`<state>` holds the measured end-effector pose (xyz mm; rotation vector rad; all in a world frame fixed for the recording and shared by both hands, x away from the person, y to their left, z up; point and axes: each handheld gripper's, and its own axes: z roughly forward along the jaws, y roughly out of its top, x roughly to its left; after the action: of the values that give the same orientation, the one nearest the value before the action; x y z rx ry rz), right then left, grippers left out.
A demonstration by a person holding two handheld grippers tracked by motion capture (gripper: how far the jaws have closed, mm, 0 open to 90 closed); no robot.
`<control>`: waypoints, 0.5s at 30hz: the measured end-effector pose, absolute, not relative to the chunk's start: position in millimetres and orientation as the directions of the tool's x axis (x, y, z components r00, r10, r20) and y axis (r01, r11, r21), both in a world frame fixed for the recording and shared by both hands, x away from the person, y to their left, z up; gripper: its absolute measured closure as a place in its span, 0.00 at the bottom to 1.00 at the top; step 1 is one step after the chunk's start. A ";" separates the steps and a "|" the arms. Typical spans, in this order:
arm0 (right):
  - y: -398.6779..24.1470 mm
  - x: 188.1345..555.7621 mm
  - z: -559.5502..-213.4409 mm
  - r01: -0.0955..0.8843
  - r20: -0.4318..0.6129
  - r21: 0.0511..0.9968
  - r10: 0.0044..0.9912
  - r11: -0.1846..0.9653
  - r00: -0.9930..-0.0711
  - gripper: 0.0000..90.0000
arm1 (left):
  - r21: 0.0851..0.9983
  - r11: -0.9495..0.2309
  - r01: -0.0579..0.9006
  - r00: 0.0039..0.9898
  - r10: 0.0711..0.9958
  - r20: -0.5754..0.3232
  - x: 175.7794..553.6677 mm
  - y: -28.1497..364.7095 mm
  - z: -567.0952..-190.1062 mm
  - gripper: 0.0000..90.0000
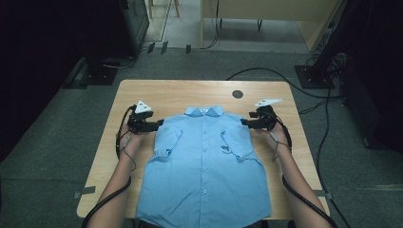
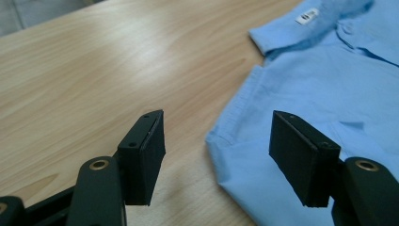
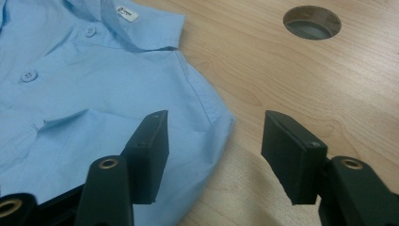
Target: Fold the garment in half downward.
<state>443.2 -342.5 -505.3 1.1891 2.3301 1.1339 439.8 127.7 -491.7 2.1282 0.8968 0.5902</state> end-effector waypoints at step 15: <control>-342.2 443.3 -513.6 0.581 0.145 0.757 0.789 0.300 -0.597 0.42 | 0.709 -0.508 0.490 0.697 0.716 0.031 445.9 114.4 -494.0 0.22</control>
<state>443.3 -342.2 -513.6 1.2508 2.3157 1.1813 445.9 114.4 -494.0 2.2115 0.9166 0.4217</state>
